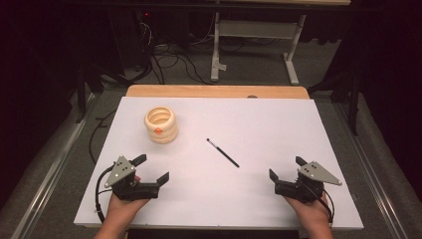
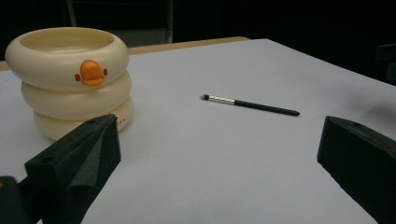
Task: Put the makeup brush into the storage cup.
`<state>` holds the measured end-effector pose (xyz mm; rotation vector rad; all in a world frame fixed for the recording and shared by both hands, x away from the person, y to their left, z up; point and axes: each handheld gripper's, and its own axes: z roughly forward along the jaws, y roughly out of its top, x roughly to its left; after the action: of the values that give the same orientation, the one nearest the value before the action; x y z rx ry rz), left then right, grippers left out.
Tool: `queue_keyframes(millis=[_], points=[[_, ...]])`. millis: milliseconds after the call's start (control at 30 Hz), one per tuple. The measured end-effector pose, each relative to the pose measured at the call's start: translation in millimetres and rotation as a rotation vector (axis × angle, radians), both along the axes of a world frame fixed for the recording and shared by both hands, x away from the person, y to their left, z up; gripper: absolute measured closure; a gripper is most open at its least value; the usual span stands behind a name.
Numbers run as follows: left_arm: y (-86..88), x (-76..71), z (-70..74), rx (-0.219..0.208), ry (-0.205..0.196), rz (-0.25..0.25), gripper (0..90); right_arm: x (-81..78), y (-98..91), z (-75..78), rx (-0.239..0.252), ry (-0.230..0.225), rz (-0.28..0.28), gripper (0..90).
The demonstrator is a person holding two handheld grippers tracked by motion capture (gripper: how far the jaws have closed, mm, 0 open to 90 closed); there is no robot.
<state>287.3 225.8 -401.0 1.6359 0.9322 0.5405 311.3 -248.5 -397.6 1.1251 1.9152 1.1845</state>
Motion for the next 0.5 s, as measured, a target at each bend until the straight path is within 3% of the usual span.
queue_keyframes(millis=[500], points=[[-0.2, 0.0, 0.1, 0.002, 0.0, 0.001, 0.1, 2.1, 2.1, -0.9, -0.084, 0.065, -0.022, 9.4]])
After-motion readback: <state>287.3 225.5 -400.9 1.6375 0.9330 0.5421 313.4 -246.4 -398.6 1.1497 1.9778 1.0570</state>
